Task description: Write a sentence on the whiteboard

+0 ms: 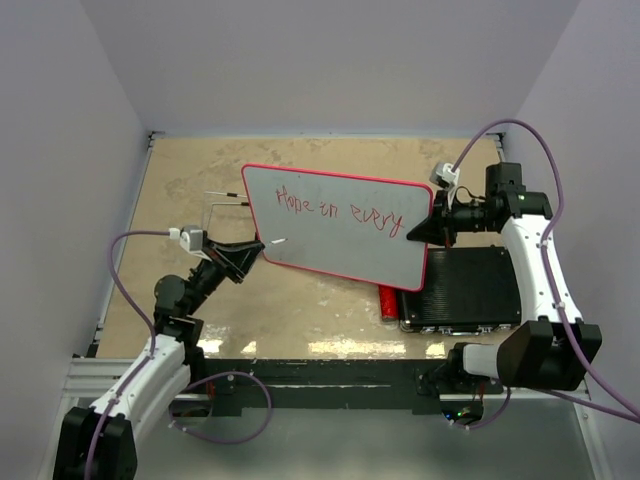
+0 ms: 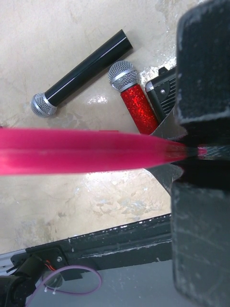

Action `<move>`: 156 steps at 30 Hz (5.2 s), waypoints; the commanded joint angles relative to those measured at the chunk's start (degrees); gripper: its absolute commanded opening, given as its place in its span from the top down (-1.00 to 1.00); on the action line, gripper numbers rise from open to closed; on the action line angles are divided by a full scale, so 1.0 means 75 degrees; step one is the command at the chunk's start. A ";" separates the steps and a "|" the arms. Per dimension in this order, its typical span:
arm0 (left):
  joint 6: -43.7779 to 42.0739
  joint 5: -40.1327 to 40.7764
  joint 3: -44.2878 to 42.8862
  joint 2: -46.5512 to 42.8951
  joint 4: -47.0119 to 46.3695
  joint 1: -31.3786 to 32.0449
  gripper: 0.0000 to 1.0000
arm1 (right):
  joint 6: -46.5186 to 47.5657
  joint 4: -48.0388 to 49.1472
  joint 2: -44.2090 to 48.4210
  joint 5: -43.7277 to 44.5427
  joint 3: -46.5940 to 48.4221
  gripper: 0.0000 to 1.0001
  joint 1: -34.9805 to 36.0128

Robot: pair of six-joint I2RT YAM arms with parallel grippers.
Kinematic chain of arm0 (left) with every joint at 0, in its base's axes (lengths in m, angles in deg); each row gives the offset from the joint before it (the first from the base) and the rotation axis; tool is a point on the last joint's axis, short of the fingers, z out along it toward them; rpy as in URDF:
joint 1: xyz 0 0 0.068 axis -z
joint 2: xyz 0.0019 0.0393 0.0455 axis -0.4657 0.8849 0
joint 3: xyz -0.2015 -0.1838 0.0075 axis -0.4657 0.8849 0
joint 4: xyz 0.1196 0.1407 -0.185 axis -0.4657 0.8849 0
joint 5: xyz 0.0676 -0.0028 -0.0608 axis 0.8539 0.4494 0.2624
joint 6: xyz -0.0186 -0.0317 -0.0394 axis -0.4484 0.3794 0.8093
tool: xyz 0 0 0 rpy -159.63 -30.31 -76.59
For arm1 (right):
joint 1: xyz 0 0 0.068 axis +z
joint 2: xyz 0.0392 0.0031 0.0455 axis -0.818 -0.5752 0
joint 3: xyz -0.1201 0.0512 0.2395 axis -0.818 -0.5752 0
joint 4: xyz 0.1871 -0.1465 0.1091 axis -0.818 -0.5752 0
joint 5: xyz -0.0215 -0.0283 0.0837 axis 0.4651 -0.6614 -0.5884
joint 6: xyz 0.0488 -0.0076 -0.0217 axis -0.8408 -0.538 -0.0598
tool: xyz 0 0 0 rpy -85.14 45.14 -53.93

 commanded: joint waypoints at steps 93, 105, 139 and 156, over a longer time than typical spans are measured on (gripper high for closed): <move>-0.1560 0.0521 -0.0155 0.2976 -0.4086 0.0229 1.00 | -0.0452 0.0596 -0.0127 -0.0199 0.0184 1.00 0.0013; -0.1467 0.0521 -0.0155 0.2718 -0.3852 0.0229 1.00 | -0.0487 0.0619 -0.0103 -0.0176 0.0184 1.00 0.0013; -0.1455 0.0533 -0.0108 0.2120 -0.3208 0.0217 1.00 | -0.0557 0.0701 -0.0091 -0.0140 0.0137 1.00 0.0025; -0.1197 0.0603 -0.0319 0.1136 -0.1825 0.0194 1.00 | -0.0639 0.0783 -0.0010 0.0023 0.0102 1.00 0.0083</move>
